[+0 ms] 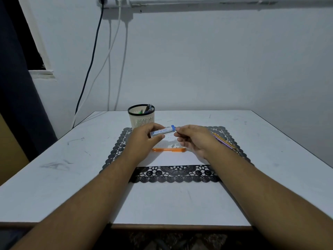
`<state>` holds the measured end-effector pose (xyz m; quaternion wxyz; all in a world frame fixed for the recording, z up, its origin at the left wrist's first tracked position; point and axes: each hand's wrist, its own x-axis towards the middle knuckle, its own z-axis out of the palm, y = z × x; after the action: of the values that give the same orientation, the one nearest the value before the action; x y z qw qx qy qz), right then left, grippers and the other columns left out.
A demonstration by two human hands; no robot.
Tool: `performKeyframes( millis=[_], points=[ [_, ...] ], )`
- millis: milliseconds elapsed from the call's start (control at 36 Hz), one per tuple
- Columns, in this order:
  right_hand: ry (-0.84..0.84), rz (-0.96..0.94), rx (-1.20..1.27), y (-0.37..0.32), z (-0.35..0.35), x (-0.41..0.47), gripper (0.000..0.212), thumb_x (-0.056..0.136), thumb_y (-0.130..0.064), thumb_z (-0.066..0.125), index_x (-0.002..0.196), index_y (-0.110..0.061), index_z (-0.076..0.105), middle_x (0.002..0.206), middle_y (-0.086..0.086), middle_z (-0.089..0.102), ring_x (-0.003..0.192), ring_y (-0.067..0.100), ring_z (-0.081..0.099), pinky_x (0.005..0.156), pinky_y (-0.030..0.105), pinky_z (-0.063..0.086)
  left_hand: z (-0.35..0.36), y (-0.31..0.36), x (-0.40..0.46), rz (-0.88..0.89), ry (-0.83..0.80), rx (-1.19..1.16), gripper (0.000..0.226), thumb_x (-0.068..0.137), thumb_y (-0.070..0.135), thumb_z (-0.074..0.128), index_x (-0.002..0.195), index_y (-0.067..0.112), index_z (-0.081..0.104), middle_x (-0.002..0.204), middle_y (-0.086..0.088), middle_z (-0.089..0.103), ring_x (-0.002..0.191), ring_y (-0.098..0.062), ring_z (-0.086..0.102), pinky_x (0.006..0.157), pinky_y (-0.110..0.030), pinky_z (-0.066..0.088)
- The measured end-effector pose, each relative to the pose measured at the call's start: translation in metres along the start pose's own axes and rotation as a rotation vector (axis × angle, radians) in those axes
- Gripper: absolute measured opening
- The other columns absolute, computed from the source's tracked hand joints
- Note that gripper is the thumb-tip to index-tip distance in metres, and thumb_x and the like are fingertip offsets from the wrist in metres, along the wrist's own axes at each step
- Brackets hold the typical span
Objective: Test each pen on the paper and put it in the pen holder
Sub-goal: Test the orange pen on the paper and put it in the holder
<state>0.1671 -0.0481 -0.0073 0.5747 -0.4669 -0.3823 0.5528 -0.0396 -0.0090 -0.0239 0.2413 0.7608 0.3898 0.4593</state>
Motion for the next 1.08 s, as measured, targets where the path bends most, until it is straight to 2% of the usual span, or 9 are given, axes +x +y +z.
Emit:
performKeyframes(
  millis=[111, 194, 306, 389, 472, 528, 750, 861, 1083],
  points=[
    [0.031, -0.115, -0.179, 0.001, 0.002, -0.001, 0.010, 0.095, -0.012, 0.073, 0.097, -0.002, 0.072, 0.090, 0.012, 0.079, 0.068, 0.021, 0.061, 0.054, 0.032, 0.050, 0.000, -0.001, 0.000, 0.054, 0.003, 0.217, 0.018, 0.091, 0.030, 0.075, 0.109, 0.032, 0.076, 0.088, 0.023, 0.072, 0.081, 0.004, 0.065, 0.072, -0.029, 0.053],
    [0.053, -0.225, -0.231, 0.001, 0.007, -0.002, 0.015, 0.095, -0.009, 0.072, 0.099, 0.005, 0.069, 0.089, 0.012, 0.078, 0.071, 0.017, 0.066, 0.052, 0.029, 0.051, 0.000, -0.001, 0.000, 0.087, -0.045, 0.280, 0.026, 0.091, 0.038, 0.066, 0.115, 0.030, 0.075, 0.087, 0.013, 0.073, 0.080, -0.006, 0.065, 0.073, -0.038, 0.055],
    [0.087, -0.303, -0.279, -0.001, 0.008, -0.004, 0.020, 0.095, -0.012, 0.073, 0.101, 0.006, 0.068, 0.089, 0.012, 0.078, 0.073, 0.016, 0.068, 0.053, 0.029, 0.052, 0.002, 0.003, 0.000, 0.133, -0.060, 0.352, 0.021, 0.094, 0.030, 0.066, 0.113, 0.030, 0.075, 0.075, 0.011, 0.065, 0.073, -0.011, 0.059, 0.063, -0.033, 0.048],
    [0.106, -0.349, -0.297, -0.001, 0.010, -0.004, 0.018, 0.096, -0.013, 0.072, 0.099, 0.004, 0.068, 0.090, 0.011, 0.078, 0.072, 0.014, 0.068, 0.053, 0.029, 0.053, 0.002, 0.006, -0.002, 0.158, -0.035, 0.411, 0.012, 0.094, 0.032, 0.062, 0.098, 0.029, 0.073, 0.066, 0.009, 0.058, 0.066, -0.012, 0.055, 0.057, -0.033, 0.042],
    [0.096, -0.395, -0.315, -0.001, 0.011, -0.005, 0.011, 0.097, -0.012, 0.072, 0.097, -0.002, 0.069, 0.088, 0.009, 0.078, 0.075, 0.014, 0.069, 0.054, 0.028, 0.054, 0.002, 0.006, -0.002, 0.140, -0.017, 0.433, 0.014, 0.094, 0.033, 0.059, 0.082, 0.029, 0.063, 0.065, 0.005, 0.057, 0.063, -0.014, 0.053, 0.057, -0.038, 0.046],
    [0.080, -0.419, -0.318, -0.002, 0.011, -0.006, 0.006, 0.096, -0.010, 0.071, 0.096, -0.004, 0.071, 0.090, 0.010, 0.077, 0.077, 0.015, 0.068, 0.054, 0.027, 0.053, 0.003, 0.006, -0.001, 0.129, -0.010, 0.434, 0.015, 0.094, 0.034, 0.059, 0.083, 0.027, 0.064, 0.066, 0.005, 0.058, 0.064, -0.013, 0.054, 0.058, -0.038, 0.047],
    [0.066, -0.427, -0.319, -0.001, 0.011, -0.008, 0.007, 0.094, -0.003, 0.072, 0.093, -0.010, 0.074, 0.093, 0.017, 0.075, 0.076, 0.015, 0.068, 0.055, 0.028, 0.056, 0.003, 0.008, -0.002, 0.101, -0.017, 0.407, 0.015, 0.096, 0.034, 0.061, 0.095, 0.024, 0.073, 0.068, 0.004, 0.061, 0.065, -0.012, 0.055, 0.059, -0.039, 0.047],
    [0.074, -0.389, -0.247, -0.003, 0.012, -0.009, 0.009, 0.094, -0.002, 0.070, 0.092, -0.010, 0.074, 0.097, 0.021, 0.074, 0.076, 0.017, 0.068, 0.054, 0.029, 0.056, 0.003, 0.009, -0.003, 0.111, -0.025, 0.429, 0.026, 0.091, 0.043, 0.052, 0.087, 0.024, 0.069, 0.065, 0.003, 0.059, 0.062, -0.017, 0.055, 0.057, -0.042, 0.047],
    [0.087, -0.319, -0.143, -0.005, 0.012, -0.009, 0.011, 0.096, -0.002, 0.065, 0.094, -0.009, 0.074, 0.096, 0.014, 0.078, 0.078, 0.016, 0.067, 0.059, 0.030, 0.056, 0.003, 0.009, -0.002, 0.121, -0.029, 0.433, 0.019, 0.093, 0.040, 0.055, 0.095, 0.029, 0.072, 0.064, 0.006, 0.059, 0.062, -0.013, 0.054, 0.056, -0.038, 0.046]
  ],
)
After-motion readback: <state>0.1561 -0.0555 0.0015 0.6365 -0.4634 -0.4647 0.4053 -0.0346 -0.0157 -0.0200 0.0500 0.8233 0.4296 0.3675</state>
